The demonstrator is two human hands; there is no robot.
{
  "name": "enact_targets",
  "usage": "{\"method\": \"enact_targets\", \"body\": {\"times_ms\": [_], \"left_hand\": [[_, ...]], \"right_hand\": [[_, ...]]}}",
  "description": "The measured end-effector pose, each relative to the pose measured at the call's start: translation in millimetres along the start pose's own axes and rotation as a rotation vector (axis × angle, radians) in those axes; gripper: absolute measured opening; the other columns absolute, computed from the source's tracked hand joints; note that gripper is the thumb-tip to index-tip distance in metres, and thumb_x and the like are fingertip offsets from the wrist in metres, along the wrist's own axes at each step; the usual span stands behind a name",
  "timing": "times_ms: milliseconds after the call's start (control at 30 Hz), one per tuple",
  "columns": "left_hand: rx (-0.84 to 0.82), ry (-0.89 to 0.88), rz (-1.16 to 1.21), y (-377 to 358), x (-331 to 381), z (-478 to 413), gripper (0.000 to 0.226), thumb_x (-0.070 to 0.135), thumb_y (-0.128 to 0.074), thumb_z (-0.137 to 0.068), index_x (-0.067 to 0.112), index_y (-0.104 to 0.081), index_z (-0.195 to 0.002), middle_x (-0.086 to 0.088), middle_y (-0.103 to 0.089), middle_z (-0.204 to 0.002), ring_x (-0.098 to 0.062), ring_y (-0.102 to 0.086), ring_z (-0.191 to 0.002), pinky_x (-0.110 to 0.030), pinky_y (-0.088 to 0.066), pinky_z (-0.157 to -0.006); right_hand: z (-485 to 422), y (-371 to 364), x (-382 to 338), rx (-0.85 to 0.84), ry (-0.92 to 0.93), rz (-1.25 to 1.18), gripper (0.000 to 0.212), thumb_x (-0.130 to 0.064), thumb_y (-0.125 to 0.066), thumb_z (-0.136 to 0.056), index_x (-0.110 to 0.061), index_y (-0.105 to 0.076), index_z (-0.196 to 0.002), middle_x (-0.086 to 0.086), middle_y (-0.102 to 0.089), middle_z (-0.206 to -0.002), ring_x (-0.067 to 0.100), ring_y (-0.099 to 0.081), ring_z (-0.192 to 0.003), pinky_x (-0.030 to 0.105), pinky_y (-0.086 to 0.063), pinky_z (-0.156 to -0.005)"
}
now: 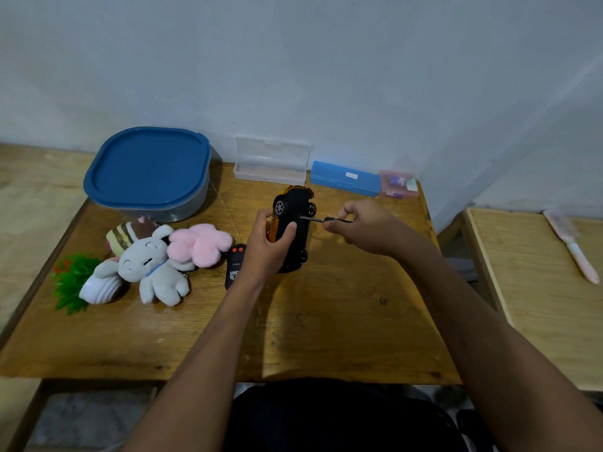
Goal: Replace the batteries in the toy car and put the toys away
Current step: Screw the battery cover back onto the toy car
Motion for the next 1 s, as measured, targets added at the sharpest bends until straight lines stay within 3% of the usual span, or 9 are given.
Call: {"method": "enact_targets", "body": {"times_ms": [200, 367, 467, 567, 633, 800, 933, 1000], "left_hand": [[0.006, -0.003, -0.002, -0.4, -2.2, 1.1, 0.033, 0.028, -0.06, -0.097, 0.029, -0.044, -0.125, 0.002, -0.064, -0.104, -0.012, -0.068, -0.092, -0.025, -0.058, -0.066], [0.007, 0.018, -0.02, 2.0, 0.4, 1.8, 0.035, 0.029, -0.06, -0.097, 0.026, -0.043, -0.128, 0.001, -0.065, -0.102, -0.01, -0.067, -0.09, -0.029, -0.059, -0.069], [0.003, 0.012, -0.024, 1.8, 2.9, 3.0, 0.034, 0.028, -0.059, -0.097, 0.026, -0.043, -0.127, 0.003, -0.064, -0.1, -0.006, -0.066, -0.087, -0.023, -0.056, -0.065], [0.0, 0.013, -0.03, 2.0, 2.2, 3.4, 0.037, 0.03, -0.059, -0.097, 0.025, -0.042, -0.13, 0.001, -0.064, -0.102, -0.008, -0.066, -0.089, -0.021, -0.054, -0.062], [-0.003, 0.02, -0.024, 1.6, 1.1, 3.5, 0.037, 0.031, -0.059, -0.097, 0.027, -0.042, -0.129, -0.002, -0.064, -0.106, -0.013, -0.067, -0.093, -0.027, -0.056, -0.066], [-0.004, 0.022, -0.014, 0.7, 4.7, 4.1, 0.037, 0.03, -0.059, -0.097, 0.028, -0.042, -0.13, 0.004, -0.062, -0.104, -0.009, -0.064, -0.093, -0.026, -0.056, -0.066], [-0.006, 0.016, -0.026, -0.4, 3.7, 4.4, 0.035, 0.031, -0.059, -0.097, 0.027, -0.043, -0.128, 0.002, -0.063, -0.103, -0.01, -0.066, -0.091, -0.022, -0.053, -0.063], [-0.009, 0.009, -0.033, -1.7, 2.6, 4.5, 0.033, 0.031, -0.059, -0.097, 0.027, -0.044, -0.126, 0.002, -0.064, -0.102, -0.011, -0.067, -0.09, -0.022, -0.054, -0.062]], "right_hand": [[5.9, -15.0, 9.8, -0.114, -0.165, -0.144, 0.043, -0.046, -0.044, -0.098, -0.011, -0.069, -0.094, 0.002, -0.056, -0.069, 0.013, -0.042, -0.053, 0.022, -0.033, -0.043], [5.0, -12.0, 7.5, -0.077, -0.125, -0.09, 0.027, -0.04, -0.064, -0.087, -0.019, -0.055, -0.101, 0.002, -0.057, -0.079, 0.01, -0.046, -0.061, 0.023, -0.036, -0.048], [2.9, -0.6, 5.2, -0.035, -0.082, -0.086, 0.023, -0.036, -0.065, -0.087, -0.016, -0.058, -0.095, 0.004, -0.058, -0.078, 0.012, -0.049, -0.061, 0.025, -0.041, -0.05], [2.5, 7.9, 1.1, 0.0, -0.054, -0.025, 0.045, -0.044, -0.058, -0.091, 0.001, -0.066, -0.087, 0.008, -0.05, -0.067, 0.02, -0.045, -0.059, 0.03, -0.036, -0.054], [1.9, 4.3, -0.9, -0.02, -0.051, 0.047, 0.051, -0.048, -0.051, -0.094, -0.001, -0.066, -0.081, 0.005, -0.045, -0.063, 0.019, -0.042, -0.058, 0.029, -0.031, -0.052], [2.5, 3.0, -3.5, -0.02, -0.044, 0.05, 0.025, -0.041, -0.064, -0.087, -0.024, -0.051, -0.101, -0.006, -0.055, -0.082, 0.006, -0.052, -0.072, 0.022, -0.036, -0.055], [1.1, 9.7, -6.7, -0.015, -0.005, 0.001, 0.016, -0.036, -0.066, -0.088, -0.022, -0.06, -0.092, -0.003, -0.064, -0.081, 0.009, -0.056, -0.072, 0.024, -0.039, -0.056], [0.6, 16.3, -10.5, 0.031, 0.019, -0.009, 0.025, -0.04, -0.062, -0.09, -0.017, -0.068, -0.083, -0.003, -0.066, -0.075, 0.009, -0.054, -0.067, 0.026, -0.038, -0.055]]}}
Point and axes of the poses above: each hand's wrist, its own z-axis away from the middle knuckle, its own y-axis out of the back of the hand, x = y × z, the point moved 10 cm from there along -z, towards the middle knuckle
